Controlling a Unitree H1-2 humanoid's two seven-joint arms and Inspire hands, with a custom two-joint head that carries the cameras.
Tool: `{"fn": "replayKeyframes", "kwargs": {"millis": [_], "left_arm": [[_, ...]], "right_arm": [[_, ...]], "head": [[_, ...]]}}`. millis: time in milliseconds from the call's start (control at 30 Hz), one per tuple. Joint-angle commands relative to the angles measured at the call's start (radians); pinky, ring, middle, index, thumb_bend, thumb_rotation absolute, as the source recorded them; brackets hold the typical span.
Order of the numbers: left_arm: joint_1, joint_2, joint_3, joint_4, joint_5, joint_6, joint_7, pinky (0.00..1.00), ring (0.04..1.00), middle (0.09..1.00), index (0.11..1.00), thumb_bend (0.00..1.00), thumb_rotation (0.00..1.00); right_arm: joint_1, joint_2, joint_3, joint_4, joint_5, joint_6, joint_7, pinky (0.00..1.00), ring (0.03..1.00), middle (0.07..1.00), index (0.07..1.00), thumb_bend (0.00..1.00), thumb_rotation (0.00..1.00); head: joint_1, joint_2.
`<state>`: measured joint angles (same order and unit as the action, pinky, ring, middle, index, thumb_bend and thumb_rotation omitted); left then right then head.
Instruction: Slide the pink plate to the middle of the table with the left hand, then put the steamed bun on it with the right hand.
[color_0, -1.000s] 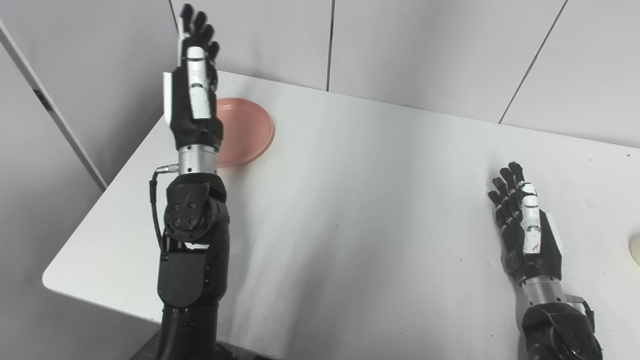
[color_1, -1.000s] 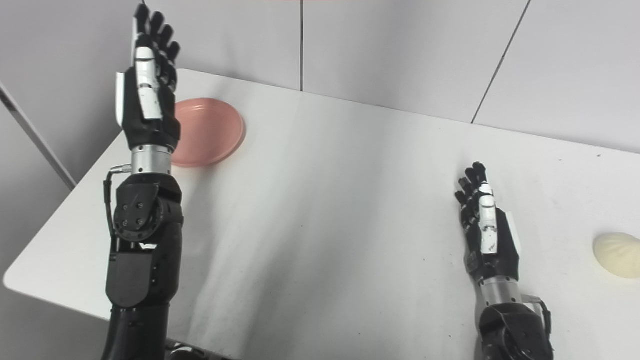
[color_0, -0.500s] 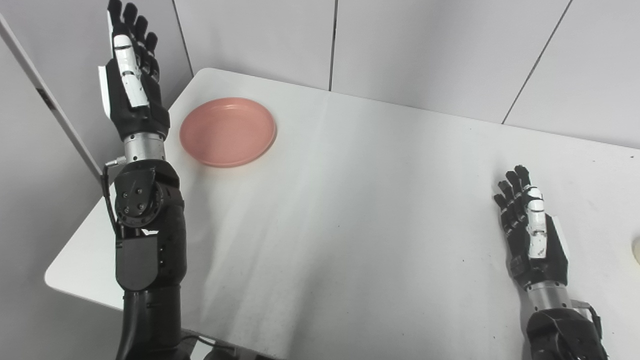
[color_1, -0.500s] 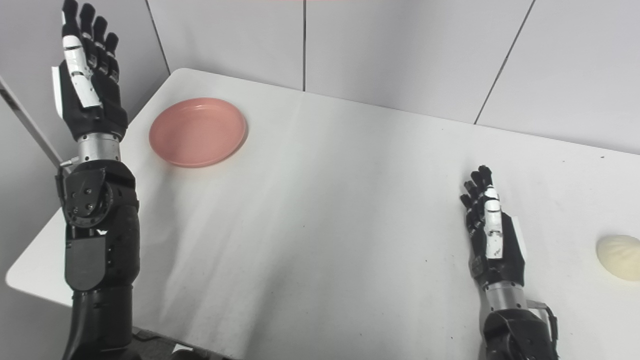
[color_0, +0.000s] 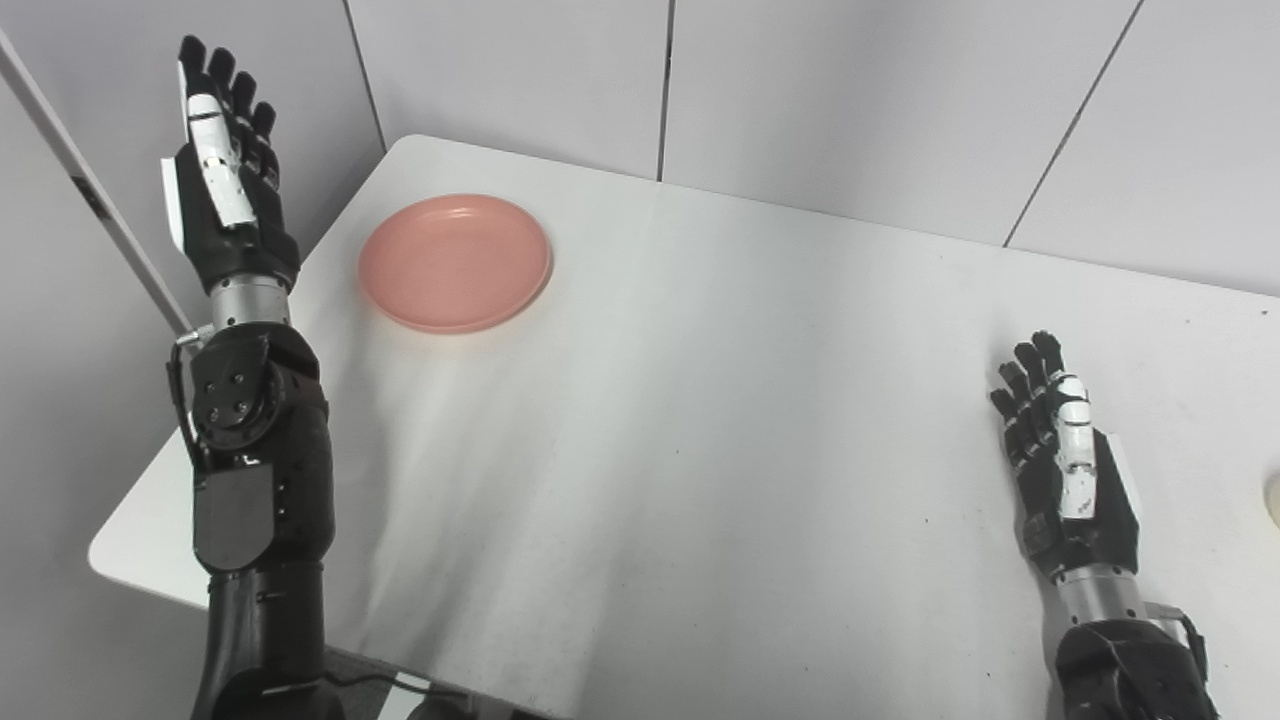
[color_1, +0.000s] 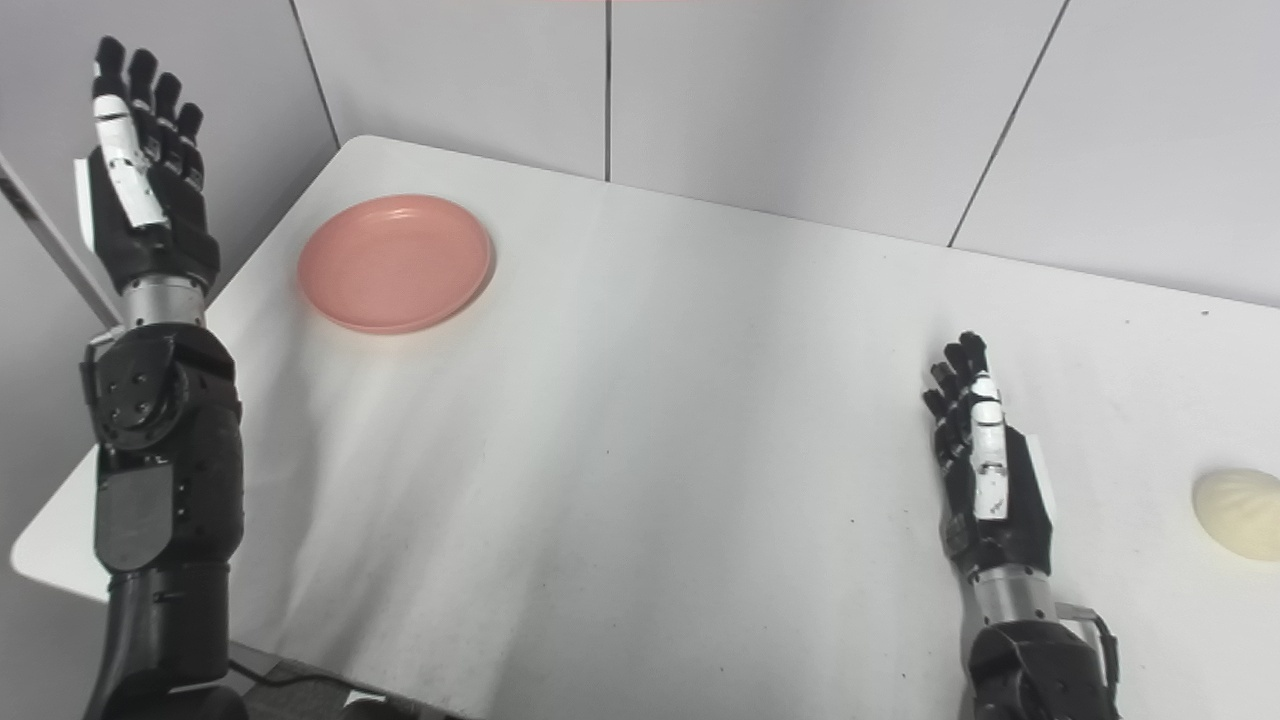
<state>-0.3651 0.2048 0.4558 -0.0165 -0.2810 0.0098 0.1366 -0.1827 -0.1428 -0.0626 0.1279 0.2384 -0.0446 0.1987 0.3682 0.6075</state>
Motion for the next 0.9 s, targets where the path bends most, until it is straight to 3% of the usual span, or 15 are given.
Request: {"fn": "replayKeyframes", "kwargs": {"millis": [0,867], "left_arm": [[-0.024,0.033,0.005,-0.001,-0.009,-0.03,-0.002,1.0,1.0,1.0,1.0,0.46,1.0],[-0.031,0.067,0.01,0.208,-0.074,-0.03,-0.018,1.0,1.0,1.0,1.0,0.42,1.0]], "right_arm": [[0.052,0.0,-0.003,0.032,-0.001,-0.002,0.004,1.0,1.0,1.0,1.0,0.15,1.0],[0.048,0.013,-0.003,0.044,-0.005,-0.016,0.004,1.0,1.0,1.0,1.0,0.16,1.0]], "head": [[0.0,-0.001],[-0.007,-0.005]]}}
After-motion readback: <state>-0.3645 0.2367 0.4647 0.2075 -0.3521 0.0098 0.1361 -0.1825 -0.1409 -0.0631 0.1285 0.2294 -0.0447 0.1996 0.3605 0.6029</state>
